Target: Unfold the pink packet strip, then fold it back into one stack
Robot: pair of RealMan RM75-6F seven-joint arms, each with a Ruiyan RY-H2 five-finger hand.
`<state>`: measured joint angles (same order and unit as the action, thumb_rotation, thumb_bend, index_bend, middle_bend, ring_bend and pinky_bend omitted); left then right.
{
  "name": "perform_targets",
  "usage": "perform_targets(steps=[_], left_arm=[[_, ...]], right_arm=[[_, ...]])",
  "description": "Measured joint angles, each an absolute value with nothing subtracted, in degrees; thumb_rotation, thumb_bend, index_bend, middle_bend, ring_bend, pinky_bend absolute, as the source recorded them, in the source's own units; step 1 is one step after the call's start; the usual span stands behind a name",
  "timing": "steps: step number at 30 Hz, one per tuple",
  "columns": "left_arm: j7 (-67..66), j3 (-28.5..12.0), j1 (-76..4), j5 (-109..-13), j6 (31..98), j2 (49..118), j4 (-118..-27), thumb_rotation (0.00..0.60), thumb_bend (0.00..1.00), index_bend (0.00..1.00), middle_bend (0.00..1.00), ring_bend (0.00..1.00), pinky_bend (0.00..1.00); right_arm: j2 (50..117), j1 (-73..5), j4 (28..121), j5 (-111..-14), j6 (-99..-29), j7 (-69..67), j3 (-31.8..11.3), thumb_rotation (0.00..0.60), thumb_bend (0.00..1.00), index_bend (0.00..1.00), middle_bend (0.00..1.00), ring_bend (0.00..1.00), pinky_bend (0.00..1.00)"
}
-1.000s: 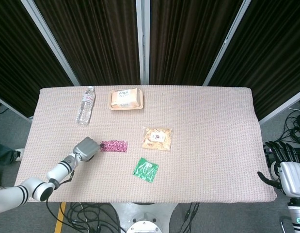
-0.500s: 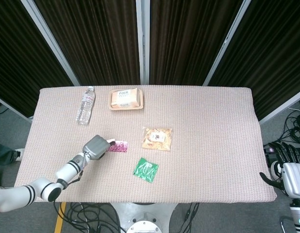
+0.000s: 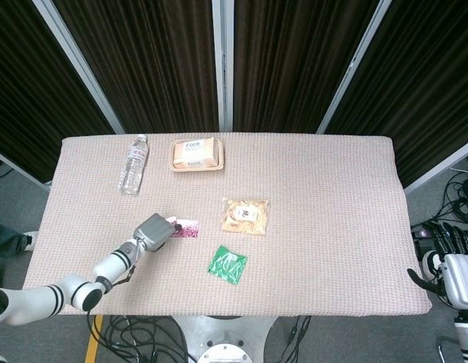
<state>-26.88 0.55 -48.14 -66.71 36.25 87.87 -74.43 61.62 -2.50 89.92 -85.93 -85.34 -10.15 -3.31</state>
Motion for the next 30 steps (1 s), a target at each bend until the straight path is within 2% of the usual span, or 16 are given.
perform_targets(steps=[18, 30], left_arm=[[-30.6, 4.4, -46.6, -61.4, 38.1, 82.9, -78.6, 0.6, 0.49, 0.29, 0.87, 0.81, 0.89], [-29.6, 4.2, -45.5, -62.3, 41.2, 81.5, -80.1, 0.6, 0.49, 0.29, 0.87, 0.81, 0.89]], right_arm=[[61.6, -2.4, 90.5, -86.4, -85.9, -9.7, -3.3, 0.6, 0.09, 0.11, 0.12, 0.03, 0.01], [61.6, -2.5, 90.7, -86.7, -85.7, -9.5, -3.3, 0.6, 0.09, 0.11, 0.11, 0.03, 0.01]])
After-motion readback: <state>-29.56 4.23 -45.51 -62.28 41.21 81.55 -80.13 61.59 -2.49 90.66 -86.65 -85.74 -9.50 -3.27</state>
